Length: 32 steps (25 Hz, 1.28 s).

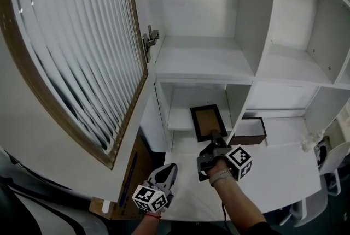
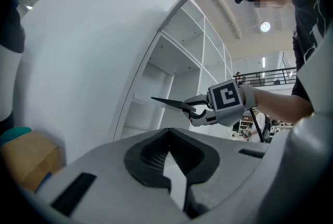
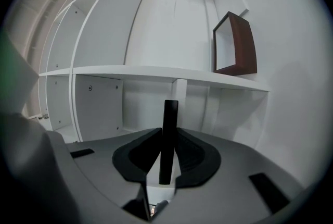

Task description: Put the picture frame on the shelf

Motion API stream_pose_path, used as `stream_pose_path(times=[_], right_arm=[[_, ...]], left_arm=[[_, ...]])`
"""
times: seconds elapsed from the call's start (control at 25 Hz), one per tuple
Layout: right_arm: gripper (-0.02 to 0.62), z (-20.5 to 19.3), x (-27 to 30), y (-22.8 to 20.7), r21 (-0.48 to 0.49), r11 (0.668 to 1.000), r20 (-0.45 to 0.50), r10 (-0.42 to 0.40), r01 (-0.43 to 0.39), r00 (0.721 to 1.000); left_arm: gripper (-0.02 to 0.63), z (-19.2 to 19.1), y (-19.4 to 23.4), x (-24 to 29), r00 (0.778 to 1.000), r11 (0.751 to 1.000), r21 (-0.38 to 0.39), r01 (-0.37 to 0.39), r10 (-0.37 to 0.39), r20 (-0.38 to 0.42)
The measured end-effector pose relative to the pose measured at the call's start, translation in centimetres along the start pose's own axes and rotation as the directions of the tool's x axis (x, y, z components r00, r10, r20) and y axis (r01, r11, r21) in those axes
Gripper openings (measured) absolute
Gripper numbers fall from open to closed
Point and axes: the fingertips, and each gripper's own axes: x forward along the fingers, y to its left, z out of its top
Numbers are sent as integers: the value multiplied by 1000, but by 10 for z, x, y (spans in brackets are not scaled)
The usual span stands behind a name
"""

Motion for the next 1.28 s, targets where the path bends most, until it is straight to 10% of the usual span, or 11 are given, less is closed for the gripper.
stream_pose_path(times=[0.24,0.48,0.84,0.96,1.12,1.28], right_arm=[[78,-3,13,5,11,999,-35,47,-47,998],[218,-10,5,20,-109,979,-83,161,-170,983],[235,-44,-30,7,-444,857,-299,134,-262,945],[222,-49,-40,-1,-602,751,-338,66,-269,939],[12,-42,-44,3,-832,496,-295,-17,-248,955],[9,-37,-39,17,-879,411,-267,0,-243,964]], left_arm=[[3,-2,1,-5,1000,1000,-3,-8,8,-5],[3,-5,3,-10,1000,1000,-8,-10,9,-14],[3,-11,-4,-10,999,1000,-16,19,-20,-27],[3,-14,-9,-11,999,999,-18,29,-29,-33],[3,-15,-11,-12,999,999,-18,32,-33,-33],[3,-15,-13,-15,999,999,-17,30,-31,-33]])
